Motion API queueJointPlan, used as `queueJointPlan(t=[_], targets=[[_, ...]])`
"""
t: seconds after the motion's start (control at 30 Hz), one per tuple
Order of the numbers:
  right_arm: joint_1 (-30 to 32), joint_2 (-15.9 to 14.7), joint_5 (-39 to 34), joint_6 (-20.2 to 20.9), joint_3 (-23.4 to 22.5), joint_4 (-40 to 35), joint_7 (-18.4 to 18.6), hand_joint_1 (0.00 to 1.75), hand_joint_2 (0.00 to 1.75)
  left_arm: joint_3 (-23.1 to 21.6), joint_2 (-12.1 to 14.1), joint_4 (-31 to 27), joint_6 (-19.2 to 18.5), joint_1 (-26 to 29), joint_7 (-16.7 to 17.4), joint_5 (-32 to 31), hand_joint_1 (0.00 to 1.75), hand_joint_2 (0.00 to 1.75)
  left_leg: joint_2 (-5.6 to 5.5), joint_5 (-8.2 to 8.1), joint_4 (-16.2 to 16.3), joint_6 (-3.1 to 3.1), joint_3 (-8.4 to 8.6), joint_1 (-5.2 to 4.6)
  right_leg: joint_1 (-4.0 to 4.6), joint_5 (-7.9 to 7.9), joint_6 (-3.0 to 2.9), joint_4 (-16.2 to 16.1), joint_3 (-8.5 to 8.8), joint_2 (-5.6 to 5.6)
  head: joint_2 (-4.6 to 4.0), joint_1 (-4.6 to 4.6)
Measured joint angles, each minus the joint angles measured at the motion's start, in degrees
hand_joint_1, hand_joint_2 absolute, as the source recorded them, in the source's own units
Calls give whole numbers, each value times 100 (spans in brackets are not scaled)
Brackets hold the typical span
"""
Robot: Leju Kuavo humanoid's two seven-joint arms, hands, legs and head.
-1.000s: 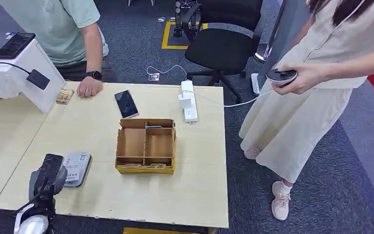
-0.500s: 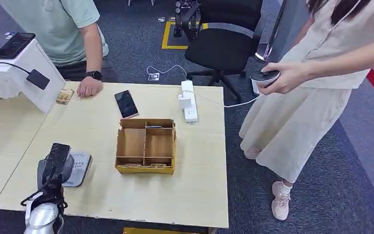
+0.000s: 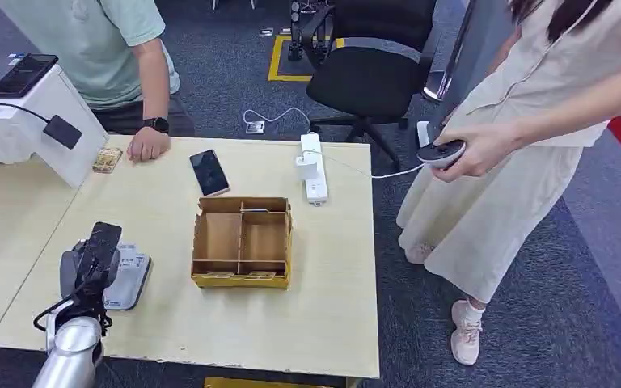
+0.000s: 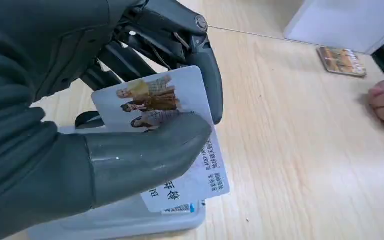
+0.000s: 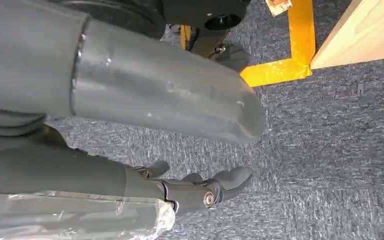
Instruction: Pass the card to the sensor for recognition and then transmit it.
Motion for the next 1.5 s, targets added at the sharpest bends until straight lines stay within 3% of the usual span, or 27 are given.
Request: queueJointPlan(t=[0.73,1.5], targets=[[-73,0,-120,70,17,-4,20,0,0,18,218,260,-116,158,468,-669,175,175,-1,0,-1,0,0,0,0,0,0,0,2,-2,-2,2],[-76,0,-188,57,35,-18,-9,0,0,17,199,334,-149,191,549,-990,175,175,-2,0,0,0,2,-1,0,0,0,0,5,-3,-2,2]])
